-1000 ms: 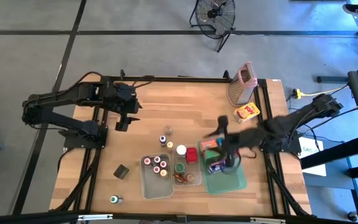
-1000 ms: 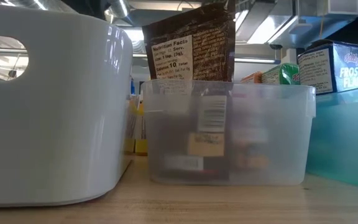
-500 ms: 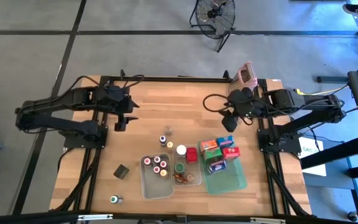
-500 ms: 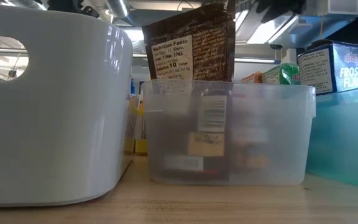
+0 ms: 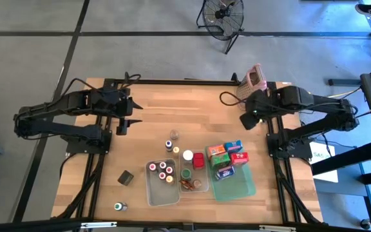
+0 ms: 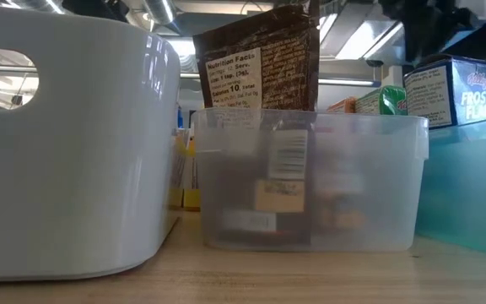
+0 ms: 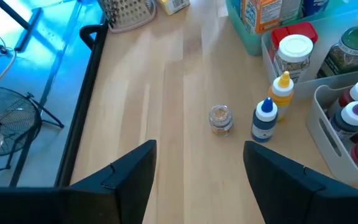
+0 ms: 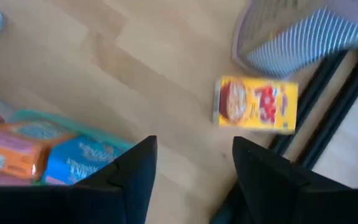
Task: Pick & Place Kitchen Items
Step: Put the yellow cereal box into the blue bin
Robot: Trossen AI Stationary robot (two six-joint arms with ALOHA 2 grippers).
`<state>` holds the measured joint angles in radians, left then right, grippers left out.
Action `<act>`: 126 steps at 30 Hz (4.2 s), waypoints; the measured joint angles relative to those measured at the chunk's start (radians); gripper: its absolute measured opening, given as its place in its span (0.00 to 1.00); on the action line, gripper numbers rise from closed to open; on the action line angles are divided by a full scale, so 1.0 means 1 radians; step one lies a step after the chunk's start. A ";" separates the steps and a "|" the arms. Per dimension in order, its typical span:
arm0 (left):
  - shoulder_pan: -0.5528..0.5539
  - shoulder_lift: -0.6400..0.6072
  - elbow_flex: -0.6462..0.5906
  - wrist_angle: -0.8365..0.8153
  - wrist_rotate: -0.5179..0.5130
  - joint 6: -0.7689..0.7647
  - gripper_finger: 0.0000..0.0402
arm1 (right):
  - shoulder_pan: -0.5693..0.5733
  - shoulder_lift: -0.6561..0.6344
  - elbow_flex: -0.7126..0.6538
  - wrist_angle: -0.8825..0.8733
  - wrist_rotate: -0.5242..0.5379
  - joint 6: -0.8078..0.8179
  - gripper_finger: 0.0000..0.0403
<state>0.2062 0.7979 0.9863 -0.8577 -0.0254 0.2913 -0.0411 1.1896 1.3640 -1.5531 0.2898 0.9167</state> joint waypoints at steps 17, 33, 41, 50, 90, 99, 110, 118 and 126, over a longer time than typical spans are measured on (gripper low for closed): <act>0.000 0.004 0.000 0.002 0.001 -0.025 0.59 | -0.291 -0.353 -0.131 -0.018 -0.119 -0.263 0.53; 0.000 0.004 0.000 0.073 0.002 -0.045 0.58 | -0.339 -0.647 -0.255 -0.017 0.018 -0.226 0.53; 0.000 0.004 0.000 0.071 0.075 -0.056 0.58 | -0.410 -0.554 -0.232 -0.018 0.081 -0.270 0.53; 0.000 0.004 0.000 0.070 0.076 -0.069 0.58 | -0.586 -0.484 0.039 -0.017 0.117 -0.376 0.53; -0.002 0.004 0.000 0.018 0.076 -0.068 0.59 | -1.411 -0.246 -0.481 0.162 -0.502 -1.067 0.53; -0.002 0.005 0.000 0.016 0.081 -0.069 0.59 | -1.413 -0.257 -0.481 0.186 -0.449 -1.112 0.53; -0.002 0.005 0.000 0.016 0.106 -0.092 0.59 | -1.425 -0.255 -0.500 0.199 -0.327 -1.221 0.53; -0.002 0.005 0.000 0.016 0.106 -0.096 0.59 | -1.443 -0.268 -0.544 0.249 -0.281 -1.300 0.53; -0.002 0.005 0.000 0.016 0.106 -0.096 0.59 | -1.444 -0.285 -0.643 0.354 -0.364 -1.392 0.53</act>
<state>0.2047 0.8024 0.9861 -0.8421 0.0811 0.1955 -1.4849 0.9043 0.7207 -1.1989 -0.0746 -0.4754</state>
